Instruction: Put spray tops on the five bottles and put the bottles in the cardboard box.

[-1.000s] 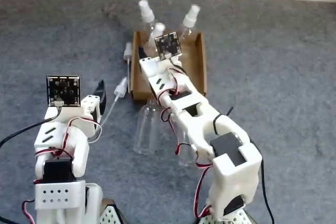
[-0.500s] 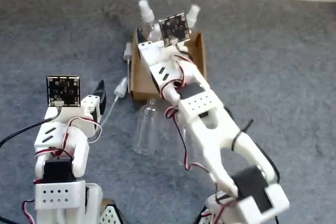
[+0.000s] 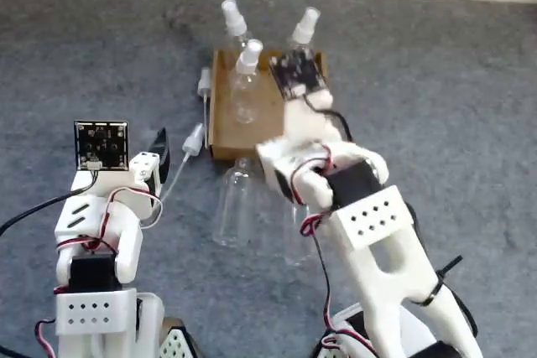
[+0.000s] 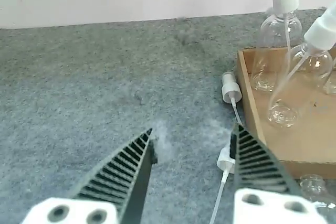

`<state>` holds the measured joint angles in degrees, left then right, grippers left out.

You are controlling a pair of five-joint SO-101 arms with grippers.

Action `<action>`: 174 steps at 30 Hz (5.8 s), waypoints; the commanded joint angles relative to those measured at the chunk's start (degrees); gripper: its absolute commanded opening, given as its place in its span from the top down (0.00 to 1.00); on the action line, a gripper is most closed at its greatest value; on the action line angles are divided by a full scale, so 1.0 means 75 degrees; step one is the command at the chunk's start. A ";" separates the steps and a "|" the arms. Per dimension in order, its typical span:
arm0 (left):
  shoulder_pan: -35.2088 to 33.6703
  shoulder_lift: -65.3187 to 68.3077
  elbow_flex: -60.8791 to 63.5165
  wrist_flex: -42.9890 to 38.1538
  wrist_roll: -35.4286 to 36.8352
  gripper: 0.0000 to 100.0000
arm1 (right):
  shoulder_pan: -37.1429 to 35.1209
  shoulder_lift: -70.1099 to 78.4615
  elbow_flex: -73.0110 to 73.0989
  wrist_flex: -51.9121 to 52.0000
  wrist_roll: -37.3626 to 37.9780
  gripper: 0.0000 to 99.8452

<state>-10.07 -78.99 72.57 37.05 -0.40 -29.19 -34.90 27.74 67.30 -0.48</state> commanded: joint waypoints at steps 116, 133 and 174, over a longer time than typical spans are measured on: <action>0.1295 0.5210 -0.3440 0.3165 -0.0645 1.00 | 0.5726 0.4753 -0.2022 0.0850 0.4970 0.72; 0.1295 0.5187 -0.3323 0.3118 -0.0621 1.00 | 0.5808 0.7015 -0.3933 0.0862 0.5017 0.78; 0.0170 -0.0111 -0.4484 0.2954 0.3364 1.00 | -0.2174 -0.1014 0.3007 -0.2866 0.1559 1.00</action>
<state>-7.96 -76.97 41.36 61.23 20.62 -44.75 -40.62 50.07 47.78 10.07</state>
